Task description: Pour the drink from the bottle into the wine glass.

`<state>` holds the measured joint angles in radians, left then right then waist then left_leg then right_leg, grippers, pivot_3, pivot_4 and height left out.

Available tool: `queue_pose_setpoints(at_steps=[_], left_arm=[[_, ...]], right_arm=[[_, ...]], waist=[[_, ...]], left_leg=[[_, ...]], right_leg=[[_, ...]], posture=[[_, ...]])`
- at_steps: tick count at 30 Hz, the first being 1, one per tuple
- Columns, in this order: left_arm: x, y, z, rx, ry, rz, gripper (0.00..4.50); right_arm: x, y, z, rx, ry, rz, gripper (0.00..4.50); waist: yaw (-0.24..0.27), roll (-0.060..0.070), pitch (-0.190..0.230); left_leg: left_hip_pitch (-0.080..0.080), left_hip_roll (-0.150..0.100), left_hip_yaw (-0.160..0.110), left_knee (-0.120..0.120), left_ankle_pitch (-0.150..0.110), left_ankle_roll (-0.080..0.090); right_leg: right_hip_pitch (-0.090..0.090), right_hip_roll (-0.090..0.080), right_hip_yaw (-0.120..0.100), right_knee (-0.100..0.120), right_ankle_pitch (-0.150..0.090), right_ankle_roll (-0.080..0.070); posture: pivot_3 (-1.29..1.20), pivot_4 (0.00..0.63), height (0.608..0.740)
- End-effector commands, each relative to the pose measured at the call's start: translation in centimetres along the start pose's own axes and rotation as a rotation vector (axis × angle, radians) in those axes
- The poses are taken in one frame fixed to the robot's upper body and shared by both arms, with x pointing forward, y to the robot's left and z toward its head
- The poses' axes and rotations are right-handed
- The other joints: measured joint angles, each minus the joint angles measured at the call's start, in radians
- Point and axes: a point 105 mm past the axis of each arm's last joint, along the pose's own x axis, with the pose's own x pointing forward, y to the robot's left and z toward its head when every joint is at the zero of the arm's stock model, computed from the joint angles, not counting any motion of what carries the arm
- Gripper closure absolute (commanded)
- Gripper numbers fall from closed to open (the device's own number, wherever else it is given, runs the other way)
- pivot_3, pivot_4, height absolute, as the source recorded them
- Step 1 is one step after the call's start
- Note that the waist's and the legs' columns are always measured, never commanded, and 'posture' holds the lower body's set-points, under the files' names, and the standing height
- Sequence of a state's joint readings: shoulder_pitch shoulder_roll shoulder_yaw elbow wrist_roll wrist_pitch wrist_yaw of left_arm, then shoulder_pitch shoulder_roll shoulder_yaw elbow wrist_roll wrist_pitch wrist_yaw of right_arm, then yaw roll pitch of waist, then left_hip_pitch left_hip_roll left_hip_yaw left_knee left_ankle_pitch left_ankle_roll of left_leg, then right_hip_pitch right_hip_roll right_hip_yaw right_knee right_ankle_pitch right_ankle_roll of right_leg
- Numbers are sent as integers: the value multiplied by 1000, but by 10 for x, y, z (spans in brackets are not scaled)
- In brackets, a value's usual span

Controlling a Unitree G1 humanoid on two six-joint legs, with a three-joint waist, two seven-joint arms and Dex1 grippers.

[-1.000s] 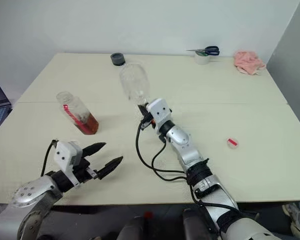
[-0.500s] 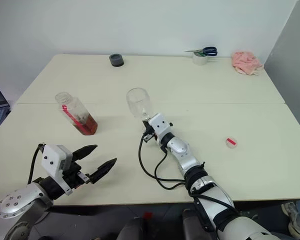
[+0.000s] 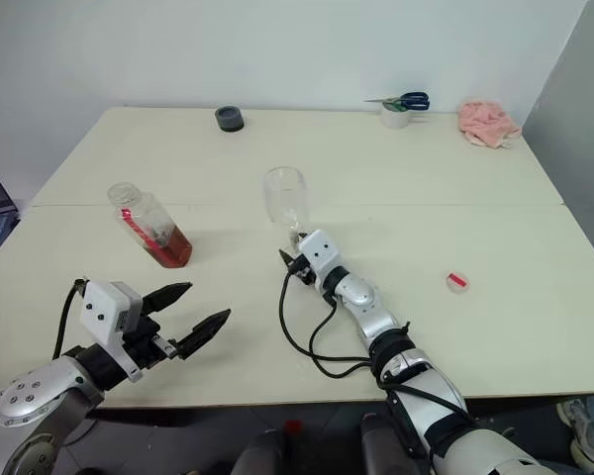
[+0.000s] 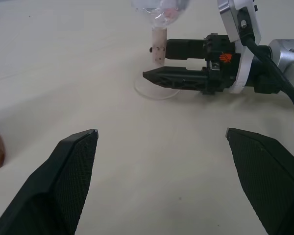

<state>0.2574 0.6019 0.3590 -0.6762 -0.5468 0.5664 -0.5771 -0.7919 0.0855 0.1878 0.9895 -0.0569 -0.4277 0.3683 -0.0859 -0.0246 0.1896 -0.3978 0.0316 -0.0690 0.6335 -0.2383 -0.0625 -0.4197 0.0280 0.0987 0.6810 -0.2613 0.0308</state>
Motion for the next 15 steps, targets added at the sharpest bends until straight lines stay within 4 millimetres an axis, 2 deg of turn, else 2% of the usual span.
queue_pose_setpoints(at_steps=[1,4,8,12,15], left_arm=[[-3,6,5,8,-27,33,0],[-6,11,-9,-24,-8,71,0],[-14,26,-24,-72,-25,183,0],[-22,40,-30,-58,-69,318,0],[-31,51,-30,-59,-126,451,0]], right_arm=[[0,-5,14,-26,-57,2,123],[-5,-7,17,-54,-68,22,56],[-23,-6,17,-118,-52,113,56],[-53,-15,18,-158,7,176,56],[-84,-41,35,-198,83,213,56]], waist=[[0,0,0],[0,0,0],[2,0,0],[7,0,0],[11,0,0]], left_leg=[[0,0,0,0,0,0],[0,0,0,0,0,0],[0,0,0,0,0,0],[0,0,0,0,0,0],[-1,-1,0,1,0,0]], right_leg=[[0,0,0,0,0,0],[0,0,0,0,0,0],[0,0,0,0,0,0],[0,-1,0,0,-1,1],[0,-2,0,0,-1,2]], posture=[[0,150,740],[0,150,740],[0,150,740],[0,150,740],[0,150,740]])
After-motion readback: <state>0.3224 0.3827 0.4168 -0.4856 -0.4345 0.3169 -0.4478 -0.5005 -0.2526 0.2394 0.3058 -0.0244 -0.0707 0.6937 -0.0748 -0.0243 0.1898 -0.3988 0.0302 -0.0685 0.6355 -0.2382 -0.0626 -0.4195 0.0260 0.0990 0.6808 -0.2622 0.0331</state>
